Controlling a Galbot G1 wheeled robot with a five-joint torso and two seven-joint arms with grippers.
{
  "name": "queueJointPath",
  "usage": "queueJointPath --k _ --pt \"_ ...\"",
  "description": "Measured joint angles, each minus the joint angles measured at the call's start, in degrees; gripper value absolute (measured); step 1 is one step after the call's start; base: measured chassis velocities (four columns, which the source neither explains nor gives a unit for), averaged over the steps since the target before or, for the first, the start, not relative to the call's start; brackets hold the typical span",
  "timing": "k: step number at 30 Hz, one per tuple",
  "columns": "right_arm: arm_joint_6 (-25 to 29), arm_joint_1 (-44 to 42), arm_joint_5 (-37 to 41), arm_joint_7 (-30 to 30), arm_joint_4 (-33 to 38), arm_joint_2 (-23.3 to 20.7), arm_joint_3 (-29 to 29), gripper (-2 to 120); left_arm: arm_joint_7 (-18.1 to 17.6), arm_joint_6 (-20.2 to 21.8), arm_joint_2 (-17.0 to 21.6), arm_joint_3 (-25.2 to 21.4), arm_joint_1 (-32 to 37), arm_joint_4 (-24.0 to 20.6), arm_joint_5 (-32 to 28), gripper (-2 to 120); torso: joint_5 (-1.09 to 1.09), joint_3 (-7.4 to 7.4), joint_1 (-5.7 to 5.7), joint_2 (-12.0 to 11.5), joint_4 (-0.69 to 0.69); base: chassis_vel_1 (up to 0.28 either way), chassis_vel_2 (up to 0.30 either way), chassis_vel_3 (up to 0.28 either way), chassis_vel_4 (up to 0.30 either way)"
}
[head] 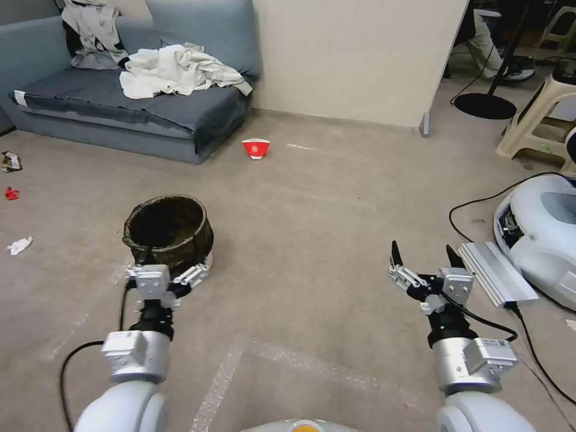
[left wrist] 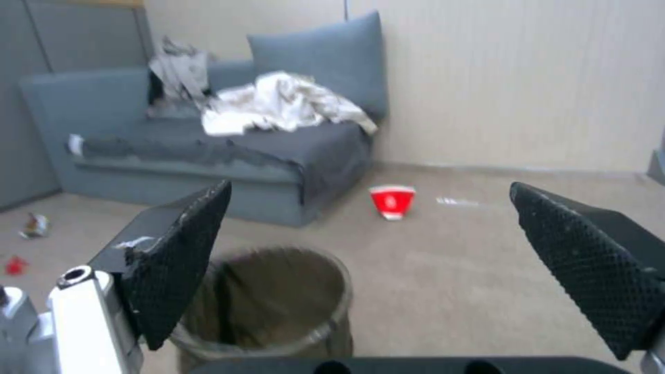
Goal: Pick up the trash can from the floor.
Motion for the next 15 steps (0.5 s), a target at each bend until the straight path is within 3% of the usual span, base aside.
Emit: queueJointPath --k 15 --pt "0.07 0.47 0.56 -0.45 -0.62 -0.49 0.41 100 0.44 0.33 -0.01 -0.59 0.90 -0.45 -0.09 100 -0.04 0.01 0.00 0.00 -0.02 0.000 0.000 0.000 0.000"
